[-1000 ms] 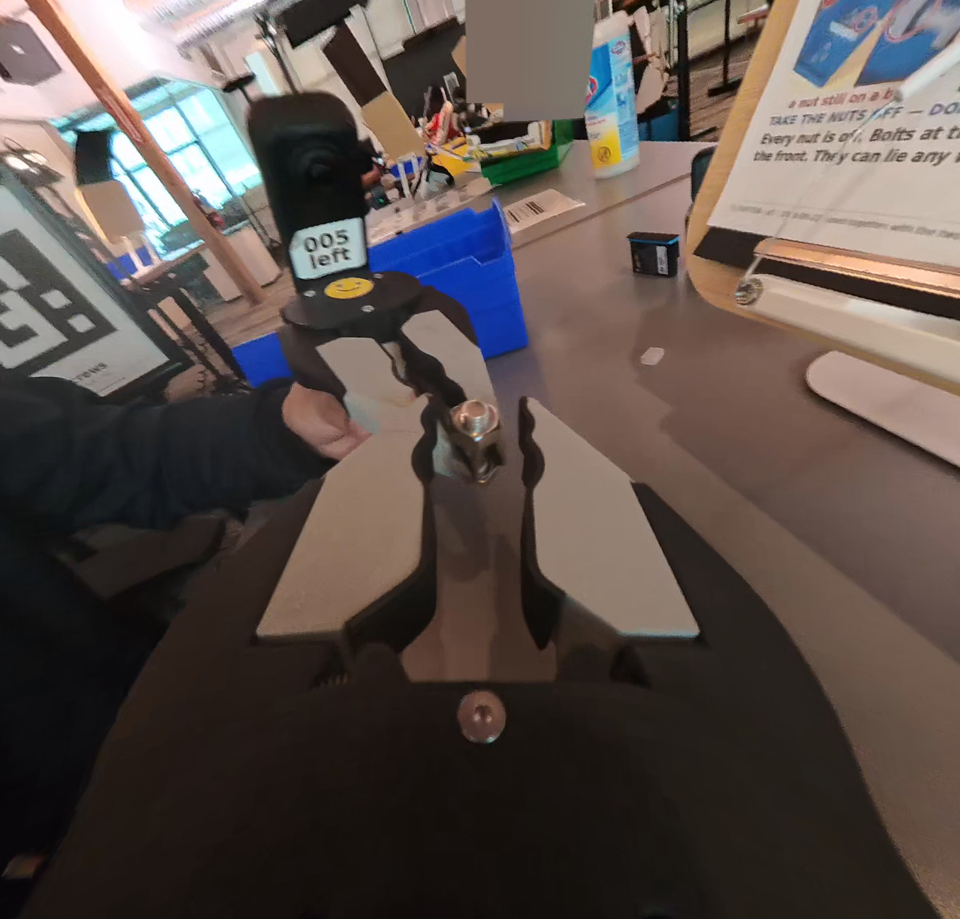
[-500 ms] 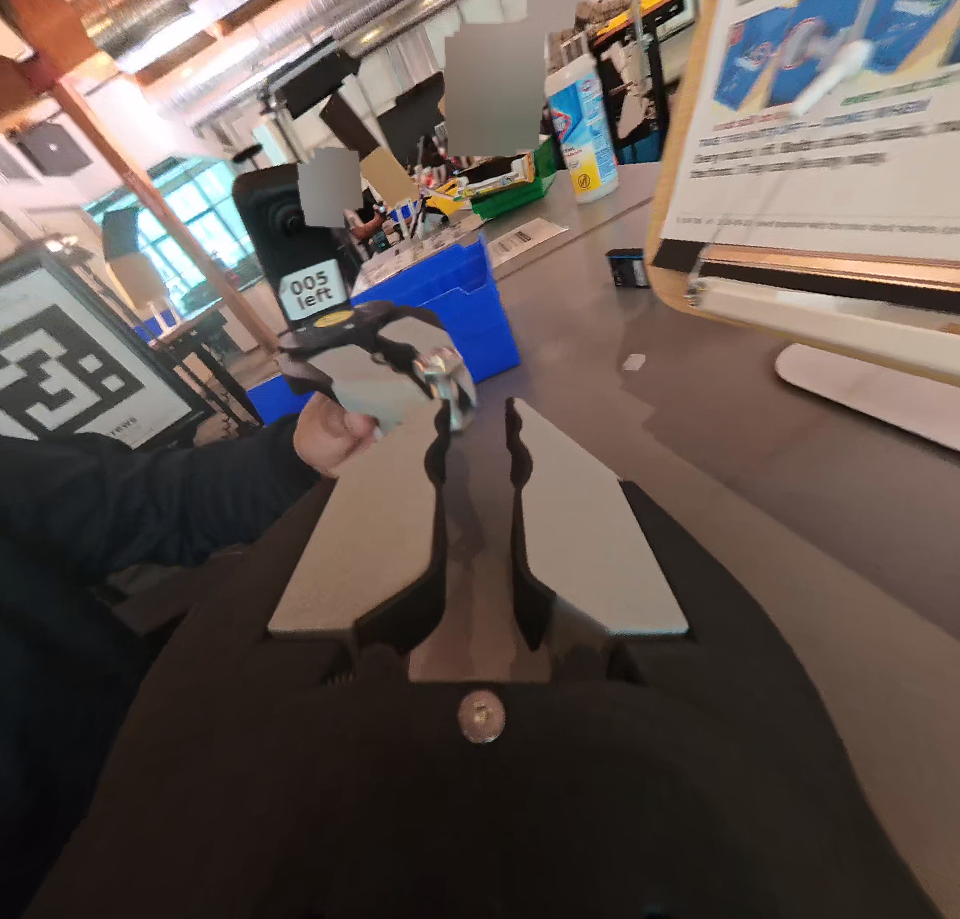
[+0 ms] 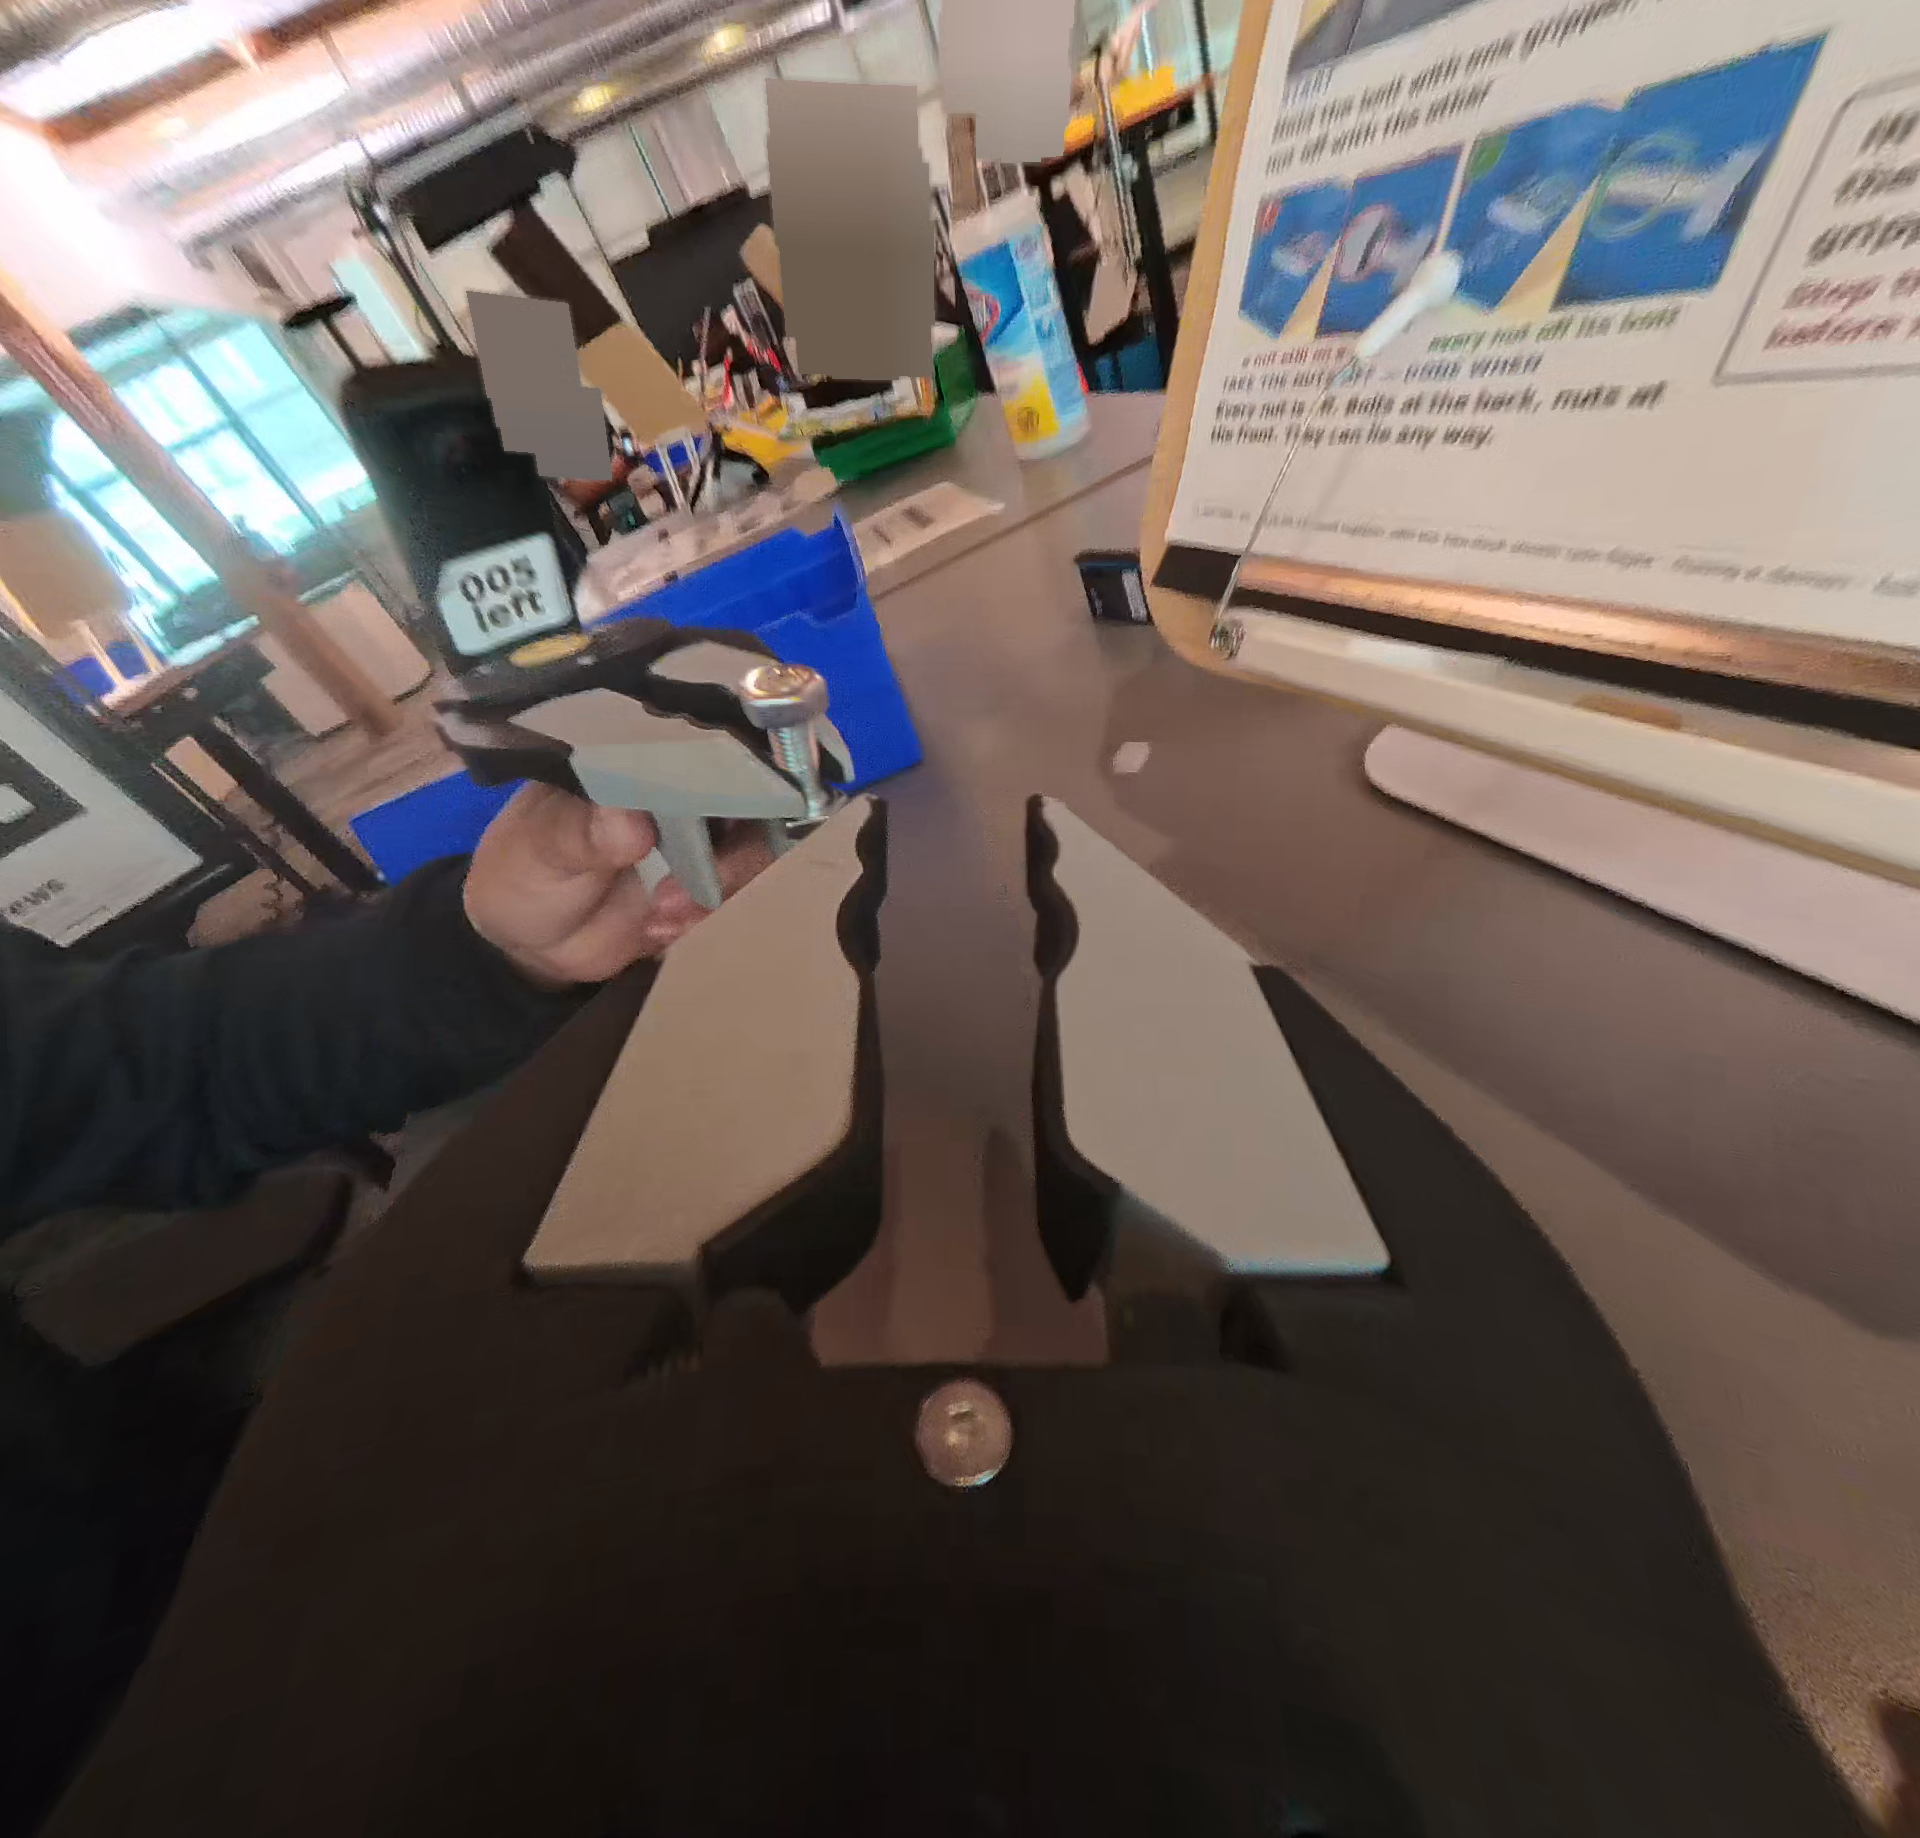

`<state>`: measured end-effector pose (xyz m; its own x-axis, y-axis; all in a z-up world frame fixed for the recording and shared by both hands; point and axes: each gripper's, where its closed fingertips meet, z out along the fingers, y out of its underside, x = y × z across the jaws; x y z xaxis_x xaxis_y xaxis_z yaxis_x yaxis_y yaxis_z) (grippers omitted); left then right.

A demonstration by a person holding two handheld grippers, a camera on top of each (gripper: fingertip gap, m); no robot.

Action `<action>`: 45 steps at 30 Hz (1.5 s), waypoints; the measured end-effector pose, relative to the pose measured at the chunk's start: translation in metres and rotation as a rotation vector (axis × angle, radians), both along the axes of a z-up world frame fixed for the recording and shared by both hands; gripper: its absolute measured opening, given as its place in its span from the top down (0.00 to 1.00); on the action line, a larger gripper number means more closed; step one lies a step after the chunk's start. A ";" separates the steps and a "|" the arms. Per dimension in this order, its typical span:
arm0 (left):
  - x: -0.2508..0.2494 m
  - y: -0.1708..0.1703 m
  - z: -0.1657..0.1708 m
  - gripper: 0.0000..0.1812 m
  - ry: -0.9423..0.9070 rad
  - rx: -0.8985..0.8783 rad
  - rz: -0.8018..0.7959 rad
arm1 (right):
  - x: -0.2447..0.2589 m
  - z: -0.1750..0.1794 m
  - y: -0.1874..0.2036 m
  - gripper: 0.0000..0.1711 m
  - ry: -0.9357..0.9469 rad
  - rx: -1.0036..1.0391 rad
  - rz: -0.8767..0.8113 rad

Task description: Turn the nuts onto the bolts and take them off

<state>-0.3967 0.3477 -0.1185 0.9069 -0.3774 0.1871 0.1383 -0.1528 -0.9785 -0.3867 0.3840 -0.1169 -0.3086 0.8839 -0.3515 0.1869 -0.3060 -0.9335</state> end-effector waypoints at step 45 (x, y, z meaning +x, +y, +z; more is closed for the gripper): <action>0.017 0.005 -0.007 0.96 0.045 -0.009 -0.015 | 0.002 0.014 -0.042 0.87 0.095 0.012 0.143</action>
<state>-0.3798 0.3523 -0.1254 0.9089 -0.3894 0.1494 0.0915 -0.1633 -0.9823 -0.3846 0.3418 -0.1032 -0.4629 0.8325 -0.3044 0.1390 -0.2710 -0.9525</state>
